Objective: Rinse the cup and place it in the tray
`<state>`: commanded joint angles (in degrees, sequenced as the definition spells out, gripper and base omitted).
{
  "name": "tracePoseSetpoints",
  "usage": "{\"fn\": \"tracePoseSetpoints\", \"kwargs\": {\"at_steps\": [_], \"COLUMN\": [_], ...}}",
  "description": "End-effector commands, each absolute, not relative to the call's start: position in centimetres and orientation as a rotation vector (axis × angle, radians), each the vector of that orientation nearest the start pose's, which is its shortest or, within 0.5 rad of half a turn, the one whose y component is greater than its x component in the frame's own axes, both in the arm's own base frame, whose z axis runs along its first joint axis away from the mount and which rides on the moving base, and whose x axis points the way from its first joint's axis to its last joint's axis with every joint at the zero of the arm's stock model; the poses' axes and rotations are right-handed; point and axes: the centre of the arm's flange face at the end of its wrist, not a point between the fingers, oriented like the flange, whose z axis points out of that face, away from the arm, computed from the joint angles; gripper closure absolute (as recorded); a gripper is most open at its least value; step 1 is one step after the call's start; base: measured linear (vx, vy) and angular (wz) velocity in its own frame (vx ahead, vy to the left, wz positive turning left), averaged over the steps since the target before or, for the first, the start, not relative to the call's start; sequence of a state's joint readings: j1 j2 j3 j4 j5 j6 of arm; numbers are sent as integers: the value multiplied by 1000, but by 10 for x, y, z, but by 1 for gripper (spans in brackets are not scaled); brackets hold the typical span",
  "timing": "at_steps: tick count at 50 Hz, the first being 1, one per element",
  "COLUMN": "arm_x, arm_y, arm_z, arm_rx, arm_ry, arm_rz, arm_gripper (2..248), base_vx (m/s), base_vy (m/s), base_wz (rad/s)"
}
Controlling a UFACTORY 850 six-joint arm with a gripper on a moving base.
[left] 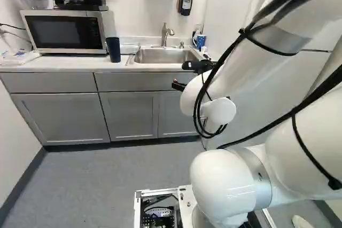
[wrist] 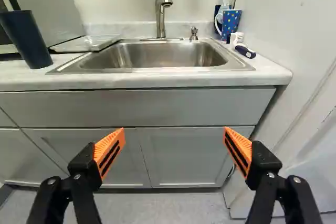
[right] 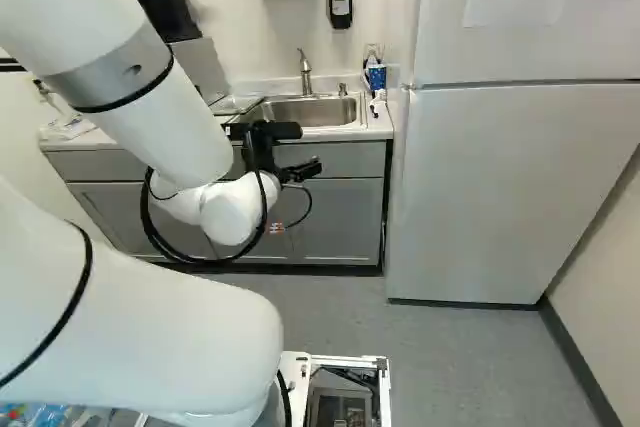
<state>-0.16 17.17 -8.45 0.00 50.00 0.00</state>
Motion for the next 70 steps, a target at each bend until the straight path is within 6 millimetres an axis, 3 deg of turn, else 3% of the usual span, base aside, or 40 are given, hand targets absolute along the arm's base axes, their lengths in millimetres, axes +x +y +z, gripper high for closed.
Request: {"fn": "tracePoseSetpoints", "kwargs": {"at_steps": [70], "arm_x": [341], "arm_y": [-1], "arm_z": [467], "arm_rx": [-2313], "arm_ry": [3], "arm_rz": [-2129], "arm_gripper": [3], "base_vx": [0], "base_vy": [0], "base_wz": [0]}}
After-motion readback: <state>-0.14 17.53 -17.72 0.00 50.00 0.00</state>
